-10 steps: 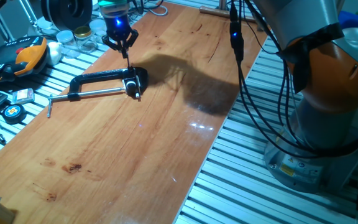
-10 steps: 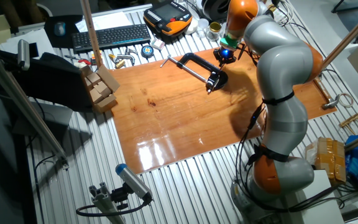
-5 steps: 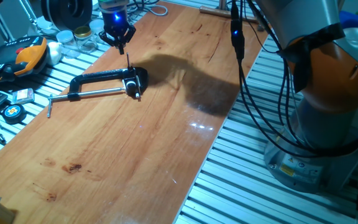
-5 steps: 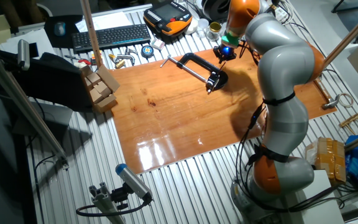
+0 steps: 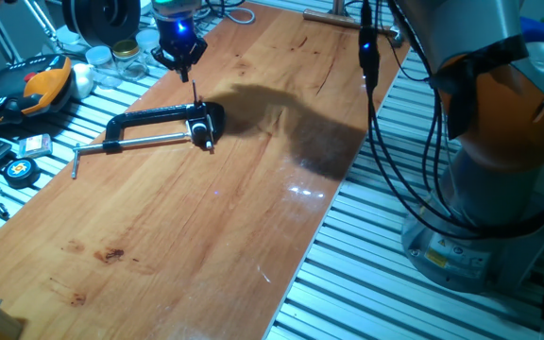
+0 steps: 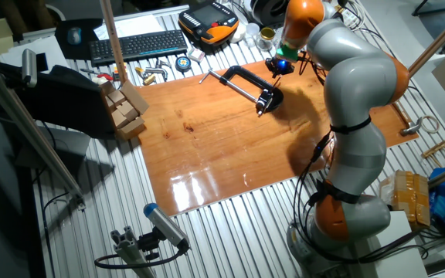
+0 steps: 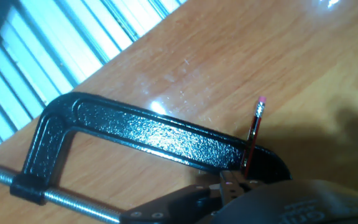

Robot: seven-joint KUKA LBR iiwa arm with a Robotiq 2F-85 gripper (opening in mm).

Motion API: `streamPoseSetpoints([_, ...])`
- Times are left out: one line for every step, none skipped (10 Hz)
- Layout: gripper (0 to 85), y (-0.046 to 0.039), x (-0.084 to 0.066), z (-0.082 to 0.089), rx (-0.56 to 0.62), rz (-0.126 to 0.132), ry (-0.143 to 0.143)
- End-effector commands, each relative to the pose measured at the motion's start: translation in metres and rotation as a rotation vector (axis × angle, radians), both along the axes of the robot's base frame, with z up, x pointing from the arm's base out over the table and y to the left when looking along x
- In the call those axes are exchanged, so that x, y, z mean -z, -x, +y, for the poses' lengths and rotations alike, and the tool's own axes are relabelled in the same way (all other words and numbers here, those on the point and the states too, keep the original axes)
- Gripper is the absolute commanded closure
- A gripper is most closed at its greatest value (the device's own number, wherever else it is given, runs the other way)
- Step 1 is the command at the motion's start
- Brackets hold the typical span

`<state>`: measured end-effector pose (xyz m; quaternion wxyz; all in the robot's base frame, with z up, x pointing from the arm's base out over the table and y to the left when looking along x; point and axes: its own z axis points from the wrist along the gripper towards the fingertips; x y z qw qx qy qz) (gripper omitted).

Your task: Insert the pencil into the pencil sharpener

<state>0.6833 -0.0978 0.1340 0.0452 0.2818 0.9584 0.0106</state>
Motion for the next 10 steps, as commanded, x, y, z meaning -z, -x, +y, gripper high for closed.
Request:
streamPoseSetpoints([85.0,0.0000,0.0003,-0.0001,-0.037,0.005,0.007])
streamPoseSetpoints([85.0,0.0000,0.0003,-0.0001,-0.074,0.007,0.023])
streamPoseSetpoints([85.0,0.0000,0.0003,-0.0001,-0.121,0.018,0.023])
streamPoseSetpoints([85.0,0.0000,0.0003,-0.0001,-0.178,0.021,0.029])
streamPoseSetpoints([85.0,0.0000,0.0003,-0.0001,-0.251,0.022,0.028])
streamPoseSetpoints([85.0,0.0000,0.0003,-0.0001,-0.309,0.038,0.019])
streamPoseSetpoints([85.0,0.0000,0.0003,-0.0001,-0.354,0.057,0.018])
streamPoseSetpoints([85.0,0.0000,0.0003,-0.0001,-0.367,0.068,0.007])
streamPoseSetpoints([85.0,0.0000,0.0003,-0.0001,-0.363,0.071,0.000])
streamPoseSetpoints([85.0,0.0000,0.0003,-0.0001,-0.350,0.079,0.001])
